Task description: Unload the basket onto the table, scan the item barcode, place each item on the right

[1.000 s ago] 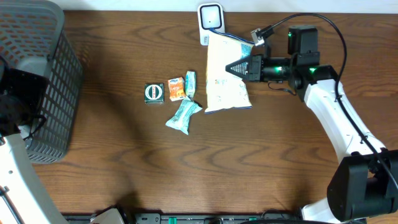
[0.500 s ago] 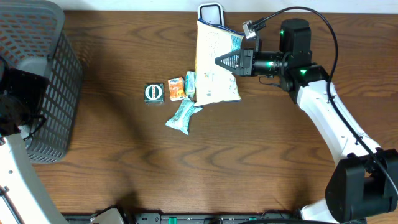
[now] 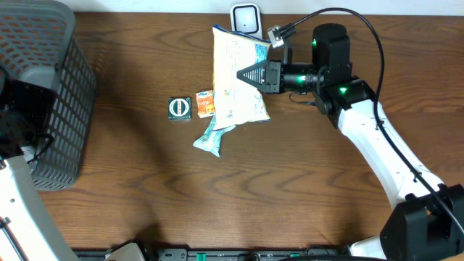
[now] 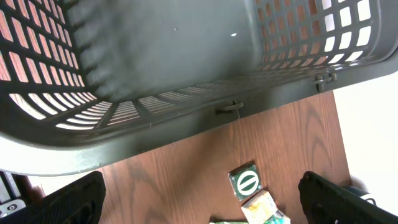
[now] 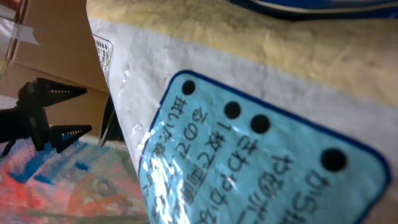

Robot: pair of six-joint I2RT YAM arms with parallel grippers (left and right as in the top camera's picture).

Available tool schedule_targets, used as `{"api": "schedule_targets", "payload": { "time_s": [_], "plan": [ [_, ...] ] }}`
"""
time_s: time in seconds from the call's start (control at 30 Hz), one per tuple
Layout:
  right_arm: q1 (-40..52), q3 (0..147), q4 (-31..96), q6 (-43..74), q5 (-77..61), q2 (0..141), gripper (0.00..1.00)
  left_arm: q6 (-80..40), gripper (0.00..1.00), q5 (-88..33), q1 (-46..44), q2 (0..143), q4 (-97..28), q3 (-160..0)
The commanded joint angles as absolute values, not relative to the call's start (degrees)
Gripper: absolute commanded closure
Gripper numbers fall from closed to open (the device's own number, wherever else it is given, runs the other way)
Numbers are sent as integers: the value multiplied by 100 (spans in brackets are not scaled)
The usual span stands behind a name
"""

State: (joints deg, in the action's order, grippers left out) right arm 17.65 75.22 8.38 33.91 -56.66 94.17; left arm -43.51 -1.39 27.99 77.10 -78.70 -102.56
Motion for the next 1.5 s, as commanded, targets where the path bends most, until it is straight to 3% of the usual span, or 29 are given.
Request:
{"api": "schedule_targets", "payload": {
  "time_s": [0.0, 1.47],
  "plan": [
    [1752, 7673, 821, 3400, -5461, 9196, 98, -4359, 2, -106, 2821, 7710, -7887, -10272],
    [1726, 7673, 2536, 2364, -3844, 9198, 99, -4362, 2, -106, 2821, 7710, -7885, -10272]
  ]
}}
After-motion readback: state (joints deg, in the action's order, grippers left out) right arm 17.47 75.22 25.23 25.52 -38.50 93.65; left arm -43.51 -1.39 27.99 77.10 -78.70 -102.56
